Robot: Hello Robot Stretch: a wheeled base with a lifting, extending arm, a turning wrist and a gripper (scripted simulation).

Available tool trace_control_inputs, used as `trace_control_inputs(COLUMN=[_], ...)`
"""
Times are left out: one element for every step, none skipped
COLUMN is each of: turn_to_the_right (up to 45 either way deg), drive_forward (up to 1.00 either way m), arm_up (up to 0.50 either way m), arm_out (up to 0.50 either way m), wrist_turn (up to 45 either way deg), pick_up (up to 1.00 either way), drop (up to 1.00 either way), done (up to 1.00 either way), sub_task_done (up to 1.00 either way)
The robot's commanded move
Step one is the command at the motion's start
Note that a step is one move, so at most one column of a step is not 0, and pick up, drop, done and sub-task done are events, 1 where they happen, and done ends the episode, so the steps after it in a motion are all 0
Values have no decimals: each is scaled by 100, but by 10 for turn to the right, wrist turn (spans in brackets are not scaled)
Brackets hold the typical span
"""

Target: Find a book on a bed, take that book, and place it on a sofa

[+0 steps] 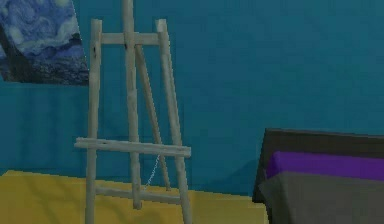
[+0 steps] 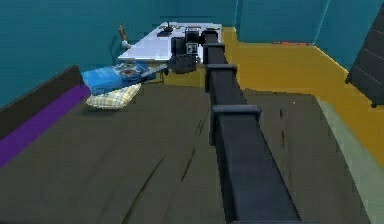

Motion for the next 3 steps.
trace_control_inputs(turn_to_the_right=[0, 0, 0], drive_forward=[0, 0, 0], arm_up=[0, 0, 0], arm_out=[0, 0, 0], wrist_turn=[-450, -450, -60], pick_up=[0, 0, 0], drop=[0, 0, 0], done=[0, 0, 0], sub_task_done=[0, 0, 0])
